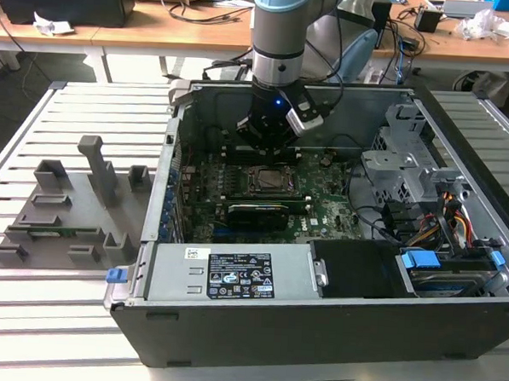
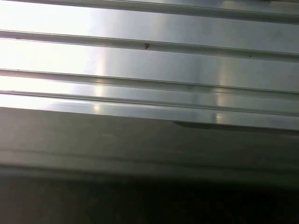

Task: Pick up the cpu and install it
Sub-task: 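Install the first cpu locking lever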

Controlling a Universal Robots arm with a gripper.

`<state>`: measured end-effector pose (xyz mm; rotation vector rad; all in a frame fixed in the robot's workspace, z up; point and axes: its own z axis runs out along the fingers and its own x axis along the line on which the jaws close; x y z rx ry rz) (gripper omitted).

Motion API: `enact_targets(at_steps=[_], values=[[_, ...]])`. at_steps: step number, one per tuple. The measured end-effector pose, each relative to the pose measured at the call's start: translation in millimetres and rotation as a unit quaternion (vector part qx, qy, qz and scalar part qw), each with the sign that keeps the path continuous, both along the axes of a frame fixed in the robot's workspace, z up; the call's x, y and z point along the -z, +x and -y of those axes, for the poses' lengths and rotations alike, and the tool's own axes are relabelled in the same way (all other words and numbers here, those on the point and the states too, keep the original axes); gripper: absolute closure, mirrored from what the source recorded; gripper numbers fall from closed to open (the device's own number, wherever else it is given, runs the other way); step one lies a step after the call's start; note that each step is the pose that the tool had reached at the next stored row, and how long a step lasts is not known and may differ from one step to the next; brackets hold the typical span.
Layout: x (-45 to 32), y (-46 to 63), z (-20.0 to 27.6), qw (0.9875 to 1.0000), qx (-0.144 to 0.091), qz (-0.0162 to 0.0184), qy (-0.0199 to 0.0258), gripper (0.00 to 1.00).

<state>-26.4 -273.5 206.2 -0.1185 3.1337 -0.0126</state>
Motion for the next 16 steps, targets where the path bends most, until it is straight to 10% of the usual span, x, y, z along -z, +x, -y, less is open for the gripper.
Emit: enact_targets(at_steps=[16], values=[[4.9, 11.6, 0.6, 1.0, 0.0, 0.0, -0.0023, 0.89]])
